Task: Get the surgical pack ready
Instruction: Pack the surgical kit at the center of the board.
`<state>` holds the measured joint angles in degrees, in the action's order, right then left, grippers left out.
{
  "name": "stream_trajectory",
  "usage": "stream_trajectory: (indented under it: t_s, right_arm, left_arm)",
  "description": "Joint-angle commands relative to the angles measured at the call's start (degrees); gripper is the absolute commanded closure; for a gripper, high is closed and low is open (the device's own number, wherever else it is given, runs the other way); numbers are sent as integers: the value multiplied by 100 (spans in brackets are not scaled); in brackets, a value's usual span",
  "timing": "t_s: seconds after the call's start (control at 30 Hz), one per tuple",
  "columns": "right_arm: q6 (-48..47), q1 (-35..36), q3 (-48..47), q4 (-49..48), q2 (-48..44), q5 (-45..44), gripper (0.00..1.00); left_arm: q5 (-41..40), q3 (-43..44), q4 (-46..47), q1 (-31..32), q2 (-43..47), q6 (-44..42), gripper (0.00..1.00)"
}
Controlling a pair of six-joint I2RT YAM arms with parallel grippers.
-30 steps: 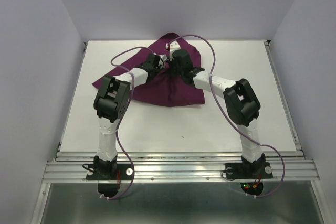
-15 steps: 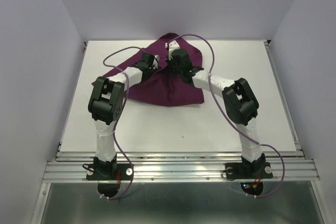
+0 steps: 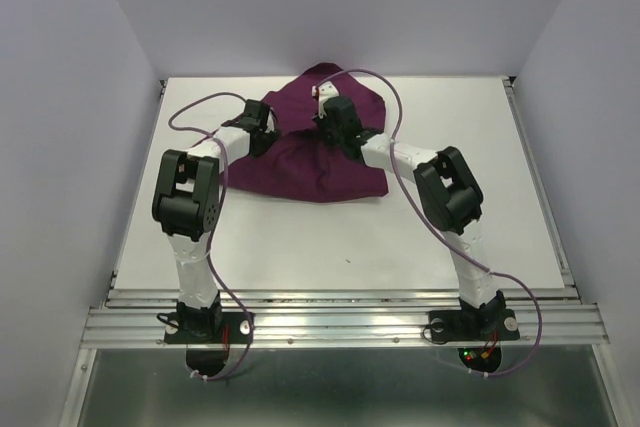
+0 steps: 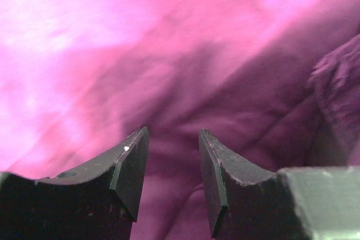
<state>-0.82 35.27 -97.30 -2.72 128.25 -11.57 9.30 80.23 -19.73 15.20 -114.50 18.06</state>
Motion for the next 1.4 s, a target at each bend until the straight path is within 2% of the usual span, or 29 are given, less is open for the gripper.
stream_trajectory:
  t_s: [0.0, 0.13, 0.17, 0.2, 0.23, 0.33, 0.43, 0.5, 0.57, 0.67, 0.77, 0.87, 0.97, 1.0, 1.07, 1.13, 1.23, 1.27, 1.33, 1.37]
  right_arm:
    - [38, -64, -422, -124, 130, -38, 99]
    - [29, -64, -404, -106, 148, -55, 95]
    - [29, -64, -378, -97, 139, -56, 92]
    - [29, -64, -369, -106, 105, -56, 87]
    - [38, -64, -369, -97, 95, -47, 77]
    - [64, -64, -378, -88, -27, -20, 60]
    - [64, -64, -466, -53, -159, -3, 53]
    - [64, -64, -475, -53, -256, -56, 39]
    - [186, -64, -448, -53, -405, -99, 34]
    - [302, -64, -361, -53, -668, -126, 34]
    - [433, -64, -106, -79, -924, -117, 31]
    - [609, -64, 305, -88, -1336, -187, 23]
    - [828, -64, 859, -62, -1802, -354, 12]
    - [968, -64, 1035, -71, -2064, -494, 11]
    - [1145, -230, 1378, -71, -2312, -609, 11]
    - [1478, -440, 1757, -53, -2602, -636, 14]
    - [2004, -1132, 1872, 174, -2708, -321, 38]
    - [2111, -1310, 1785, 532, -2587, -206, 53]
    - [2252, -1740, 1487, 973, -2332, -56, 67]
    - [2331, -1847, 1094, 1419, -1982, -29, 78]
  left_arm:
    - [-156, -226, -251, -236, 577, -93, 48]
    - [-375, -376, -260, -509, 937, -31, 47]
    - [-437, -411, -260, -562, 1025, -5, 47]
    - [-586, -446, -260, -640, 1200, 47, 47]
    - [-666, -455, -269, -676, 1297, 65, 47]
    - [-868, -473, -321, -694, 1605, 101, 47]
    - [-868, -587, -321, -676, 1852, 136, 47]
    - [-912, -683, -313, -685, 1983, 171, 47]
    - [-1097, -850, -304, -685, 2177, 206, 47]
    - [-1202, -1070, -260, -685, 2423, 233, 48]
    - [-975, -1281, -251, -659, 2529, 171, 49]
    - [-570, -1553, -129, -519, 2564, 197, 54]
    - [-307, -1852, 152, -255, 2538, 373, 70]
    - [-228, -1922, 214, -107, 2433, 452, 83]
    - [-122, -1923, 363, 35, 2284, 505, 98]
    - [-16, -1800, 443, 219, 2046, 558, 100]
    - [2, -1503, 487, 352, 1766, 567, 100]
    - [10, -1414, 487, 361, 1695, 575, 100]
    - [28, -1082, 505, 361, 1467, 558, 100]
    - [2, -940, 427, 361, 1370, 506, 100]
